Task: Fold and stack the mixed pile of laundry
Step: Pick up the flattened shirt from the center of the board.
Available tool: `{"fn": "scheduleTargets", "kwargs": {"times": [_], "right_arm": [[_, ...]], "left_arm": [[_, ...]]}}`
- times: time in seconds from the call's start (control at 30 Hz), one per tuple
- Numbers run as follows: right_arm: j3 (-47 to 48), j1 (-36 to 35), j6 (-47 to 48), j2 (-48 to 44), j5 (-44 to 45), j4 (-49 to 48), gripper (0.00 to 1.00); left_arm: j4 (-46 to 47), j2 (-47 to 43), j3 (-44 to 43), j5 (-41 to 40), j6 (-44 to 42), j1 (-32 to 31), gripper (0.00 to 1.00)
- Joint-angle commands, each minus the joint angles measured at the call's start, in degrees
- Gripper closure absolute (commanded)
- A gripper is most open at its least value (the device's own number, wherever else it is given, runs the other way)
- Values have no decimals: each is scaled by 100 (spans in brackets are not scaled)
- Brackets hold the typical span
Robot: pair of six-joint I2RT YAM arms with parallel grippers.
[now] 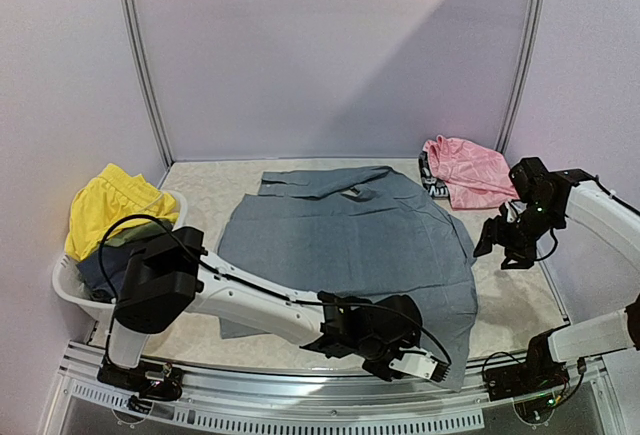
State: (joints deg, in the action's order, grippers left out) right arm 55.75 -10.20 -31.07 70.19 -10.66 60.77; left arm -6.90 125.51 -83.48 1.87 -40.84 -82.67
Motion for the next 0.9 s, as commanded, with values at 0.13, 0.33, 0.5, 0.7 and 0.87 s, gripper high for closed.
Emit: {"fn": "scheduleTargets", "kwargs": {"times": [0.13, 0.33, 0.5, 0.7, 0.87], "right_arm": [[-37, -26, -6, -155, -8, 103, 23], [267, -26, 31, -70, 81, 79, 24], [656, -24, 64, 65, 168, 43, 24], [1054, -24, 82, 252, 101, -104, 24], [1122, -24, 234, 272, -276, -432, 26]], "left_arm": [[212, -193, -210, -260, 247, -70, 100], [37, -679, -456, 441, 1785, 440, 100], [50, -876, -630, 696, 3170, 1062, 100], [78, -819, -827, 897, 4727, 1871, 100], [21, -451, -1017, 1020, 6097, 2555, 100]]}}
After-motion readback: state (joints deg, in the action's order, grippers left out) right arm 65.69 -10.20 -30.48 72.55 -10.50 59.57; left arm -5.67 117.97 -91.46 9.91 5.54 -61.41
